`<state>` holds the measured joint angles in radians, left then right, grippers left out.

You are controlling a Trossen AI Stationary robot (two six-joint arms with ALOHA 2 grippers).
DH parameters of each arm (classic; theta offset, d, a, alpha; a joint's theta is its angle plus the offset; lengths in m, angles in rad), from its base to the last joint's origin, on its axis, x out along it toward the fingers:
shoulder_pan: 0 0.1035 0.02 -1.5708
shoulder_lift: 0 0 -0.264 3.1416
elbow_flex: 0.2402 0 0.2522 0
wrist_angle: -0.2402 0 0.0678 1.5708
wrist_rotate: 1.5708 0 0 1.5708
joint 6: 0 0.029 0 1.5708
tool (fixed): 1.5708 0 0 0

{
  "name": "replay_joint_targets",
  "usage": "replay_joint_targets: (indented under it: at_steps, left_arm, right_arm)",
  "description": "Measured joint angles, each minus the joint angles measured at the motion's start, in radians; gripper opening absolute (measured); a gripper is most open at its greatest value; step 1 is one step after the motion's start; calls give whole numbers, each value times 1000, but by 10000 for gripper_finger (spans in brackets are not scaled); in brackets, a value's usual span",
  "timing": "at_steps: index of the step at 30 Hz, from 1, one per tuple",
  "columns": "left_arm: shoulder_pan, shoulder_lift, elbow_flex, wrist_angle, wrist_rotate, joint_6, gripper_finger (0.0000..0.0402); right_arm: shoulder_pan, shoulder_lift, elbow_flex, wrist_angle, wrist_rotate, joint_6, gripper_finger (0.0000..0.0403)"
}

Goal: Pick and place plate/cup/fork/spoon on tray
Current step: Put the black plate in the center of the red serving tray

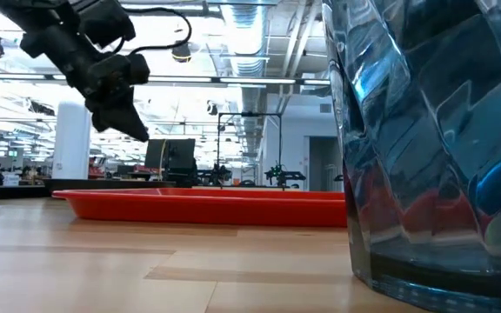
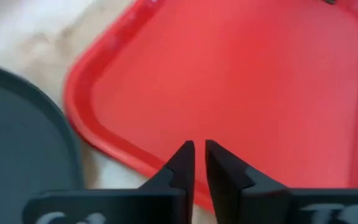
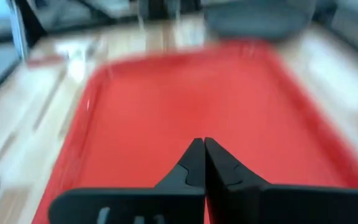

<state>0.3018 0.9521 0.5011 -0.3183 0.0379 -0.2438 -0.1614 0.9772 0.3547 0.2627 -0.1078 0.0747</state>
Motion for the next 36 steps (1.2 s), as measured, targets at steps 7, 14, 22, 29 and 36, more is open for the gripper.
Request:
replay_joint_targets:
  at_steps: [7,14,22,29,36]
  left_arm:
    - [17,30,68,-179,-140,30,90]
    - [16,140,76,-269,-213,31,142]
    - [16,277,71,-256,-328,30,148]
    - [26,373,70,-227,-410,63,123]
    - [59,410,69,-206,-417,135,33]
  right_arm:
    - [-47,55,-31,175,-44,-83,9]
    - [-47,110,-48,157,5,-49,12]
    - [3,121,-48,161,12,-83,13]
    - [3,123,-48,164,56,-84,15]
    - [3,123,-48,164,58,-87,14]
